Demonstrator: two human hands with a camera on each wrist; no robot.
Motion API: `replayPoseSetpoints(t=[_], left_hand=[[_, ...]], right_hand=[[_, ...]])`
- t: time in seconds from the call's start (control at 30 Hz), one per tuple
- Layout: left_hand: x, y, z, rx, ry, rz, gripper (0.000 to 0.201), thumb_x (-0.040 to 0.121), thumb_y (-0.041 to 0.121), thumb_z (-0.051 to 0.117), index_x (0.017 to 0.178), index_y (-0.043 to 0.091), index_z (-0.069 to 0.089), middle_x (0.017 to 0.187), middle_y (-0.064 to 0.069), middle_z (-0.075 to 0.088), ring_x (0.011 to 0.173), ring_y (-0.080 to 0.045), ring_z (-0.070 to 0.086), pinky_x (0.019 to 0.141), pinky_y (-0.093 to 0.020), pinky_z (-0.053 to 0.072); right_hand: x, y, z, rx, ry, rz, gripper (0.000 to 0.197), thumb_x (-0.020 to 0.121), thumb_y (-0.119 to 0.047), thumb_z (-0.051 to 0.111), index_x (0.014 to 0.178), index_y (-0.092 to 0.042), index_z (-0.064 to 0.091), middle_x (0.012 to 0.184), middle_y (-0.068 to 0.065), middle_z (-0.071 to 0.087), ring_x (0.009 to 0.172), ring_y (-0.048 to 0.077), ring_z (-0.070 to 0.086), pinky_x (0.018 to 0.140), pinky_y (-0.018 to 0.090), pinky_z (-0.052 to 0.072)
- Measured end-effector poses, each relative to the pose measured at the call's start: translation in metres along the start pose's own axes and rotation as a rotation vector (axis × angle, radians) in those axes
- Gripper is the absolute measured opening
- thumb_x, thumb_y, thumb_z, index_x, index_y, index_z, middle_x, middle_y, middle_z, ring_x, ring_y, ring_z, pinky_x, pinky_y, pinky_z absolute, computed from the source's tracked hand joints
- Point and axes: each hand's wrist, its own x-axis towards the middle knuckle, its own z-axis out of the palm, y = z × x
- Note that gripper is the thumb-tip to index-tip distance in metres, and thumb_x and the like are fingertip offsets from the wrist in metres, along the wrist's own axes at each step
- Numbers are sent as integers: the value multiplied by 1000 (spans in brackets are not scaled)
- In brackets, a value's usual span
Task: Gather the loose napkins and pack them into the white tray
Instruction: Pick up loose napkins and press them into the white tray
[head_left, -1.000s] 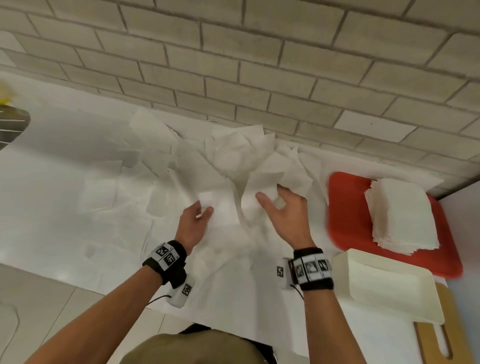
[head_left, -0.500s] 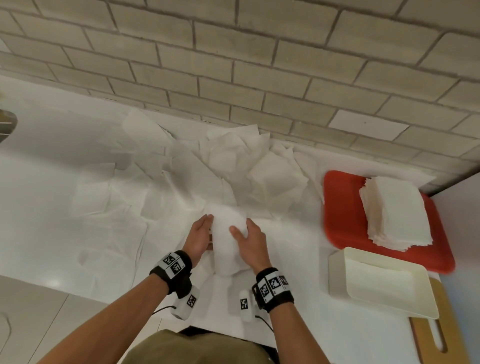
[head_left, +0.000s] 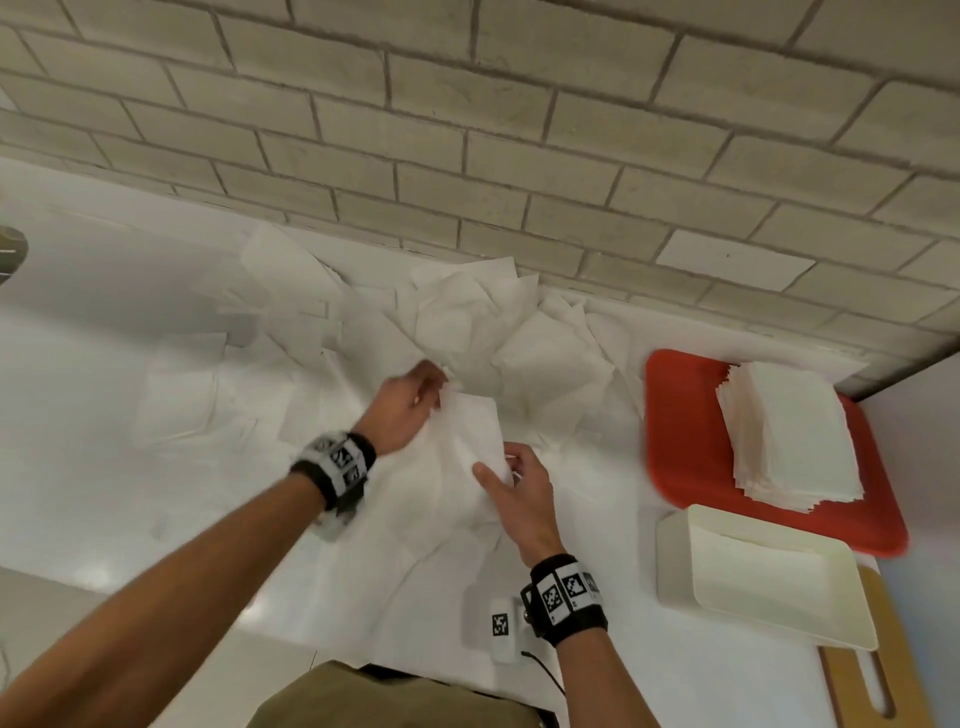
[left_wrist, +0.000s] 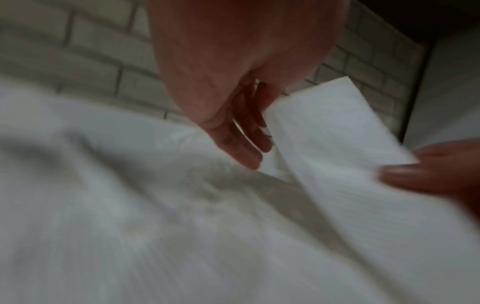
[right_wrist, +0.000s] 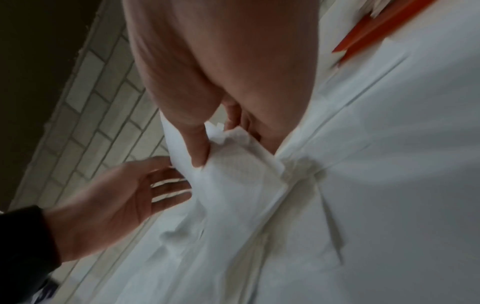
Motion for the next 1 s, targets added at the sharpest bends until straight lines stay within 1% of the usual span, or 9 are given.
replayPoseSetpoints(t=[0.17, 0.37, 0.43, 0.5, 0.57, 0.7, 0.8, 0.93, 1.0], left_hand=[[79, -22, -44, 909, -309, 90, 87, 87, -13, 60, 162, 19, 30, 163, -5, 41, 155, -31, 33, 126, -50, 30], [99, -31, -59, 1134, -471, 155, 38, 98, 20, 74, 134, 24, 61, 130, 5, 67, 134, -19, 52, 133, -48, 6], [94, -22, -61, 1041, -473, 148, 27, 100, 30, 72, 125, 21, 67, 122, 2, 67, 127, -21, 57, 128, -43, 21], [83, -5, -66, 844, -418, 116, 21, 97, 39, 76, 108, 24, 66, 114, 1, 65, 110, -25, 61, 101, -40, 45], [67, 17, -72, 634, -369, 87, 26, 94, 47, 76, 91, 33, 55, 100, 6, 61, 95, -23, 58, 79, -37, 44], [32, 50, -67, 156, -146, 57, 31, 97, 49, 73, 114, 28, 59, 102, -6, 72, 93, -30, 69, 84, -44, 56], [0, 55, -42, -353, -22, -65, 43, 101, 28, 74, 140, 26, 57, 126, 5, 75, 109, -11, 74, 80, -28, 62], [-38, 33, 13, -724, -121, -400, 33, 107, 20, 63, 140, 16, 61, 126, -3, 78, 111, -22, 77, 78, -37, 65], [-49, 17, 35, -764, -167, -529, 28, 110, 25, 58, 134, 10, 66, 124, -9, 78, 106, -24, 78, 78, -36, 64]], right_hand=[[-3, 3, -21, -13, 66, -56, 67, 97, -14, 77, 142, -50, 45, 107, 2, 76, 92, 16, 75, 82, 32, 62], [-3, 21, -40, -382, -28, -137, 48, 100, 3, 60, 109, -43, 71, 110, -23, 75, 74, 3, 61, 81, 23, 50], [-5, 27, -46, -395, -14, -77, 50, 98, 5, 58, 98, -41, 76, 109, -23, 77, 72, 4, 60, 77, 18, 49], [-8, 28, -54, -368, 19, -48, 52, 95, 6, 57, 98, -42, 77, 110, -24, 77, 79, 6, 63, 76, 20, 51], [-13, 22, -61, -321, 32, -49, 52, 93, 7, 58, 104, -40, 78, 116, -25, 76, 96, 8, 68, 86, 27, 57], [-27, -4, -76, 21, 67, -44, 50, 97, 11, 60, 119, -31, 78, 128, -9, 76, 117, 24, 72, 98, 41, 60], [-44, -45, -84, 337, 100, -158, 51, 100, 14, 58, 135, -20, 70, 137, 0, 71, 112, 17, 73, 96, 35, 60], [-61, -94, -82, 509, -5, -320, 51, 98, 19, 56, 141, -9, 60, 144, 2, 65, 124, 19, 68, 106, 40, 56], [-63, -100, -73, 429, -65, -339, 51, 98, 19, 58, 140, -11, 60, 135, -2, 69, 111, 18, 71, 95, 35, 60]])
